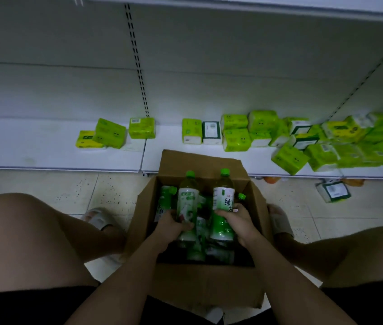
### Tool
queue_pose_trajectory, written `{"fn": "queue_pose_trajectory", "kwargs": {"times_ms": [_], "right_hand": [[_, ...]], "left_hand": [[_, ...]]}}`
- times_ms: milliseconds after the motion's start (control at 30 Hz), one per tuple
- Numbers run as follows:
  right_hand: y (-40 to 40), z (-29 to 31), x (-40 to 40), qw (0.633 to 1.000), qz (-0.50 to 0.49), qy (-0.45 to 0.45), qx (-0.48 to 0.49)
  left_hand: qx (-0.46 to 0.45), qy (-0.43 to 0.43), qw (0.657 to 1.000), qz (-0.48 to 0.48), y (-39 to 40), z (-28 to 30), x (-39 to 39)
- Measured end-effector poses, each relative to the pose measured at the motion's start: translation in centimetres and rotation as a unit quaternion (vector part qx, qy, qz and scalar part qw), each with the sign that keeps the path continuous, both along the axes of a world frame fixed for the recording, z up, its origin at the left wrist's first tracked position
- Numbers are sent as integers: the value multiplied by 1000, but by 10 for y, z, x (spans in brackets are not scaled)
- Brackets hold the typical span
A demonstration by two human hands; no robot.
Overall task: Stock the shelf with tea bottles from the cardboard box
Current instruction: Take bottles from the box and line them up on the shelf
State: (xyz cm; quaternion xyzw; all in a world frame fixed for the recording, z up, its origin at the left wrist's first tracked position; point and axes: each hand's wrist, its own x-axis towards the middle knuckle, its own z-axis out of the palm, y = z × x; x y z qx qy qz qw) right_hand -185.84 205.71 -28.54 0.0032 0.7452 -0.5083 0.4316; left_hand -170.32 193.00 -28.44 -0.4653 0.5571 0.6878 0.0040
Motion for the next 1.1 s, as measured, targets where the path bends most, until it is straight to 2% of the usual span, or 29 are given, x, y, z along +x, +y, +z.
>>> {"fn": "queue_pose_trajectory", "kwargs": {"times_ms": [233, 467, 700, 833, 900, 1000, 1100], "right_hand": [[-24, 63, 2, 990, -24, 41, -131], [-47, 138, -7, 960, 6, 91, -263], [-70, 225, -10, 921, -3, 102, -377], [-83, 271, -11, 899, 21, 53, -434], [-89, 294, -12, 895, 38, 56, -440], [-102, 326, -15, 884, 53, 98, -453], [-113, 359, -21, 872, 58, 154, -461]], "left_hand": [[-125, 85, 986, 64, -21, 54, -4], [-163, 197, 965, 55, -60, 120, -6], [-153, 337, 928, 24, -85, 212, -8], [-108, 433, 893, 57, -90, 268, -19], [-108, 460, 878, 76, -92, 296, -26], [-151, 475, 862, 92, -103, 330, -36], [-236, 468, 844, 111, -122, 364, -44]]}}
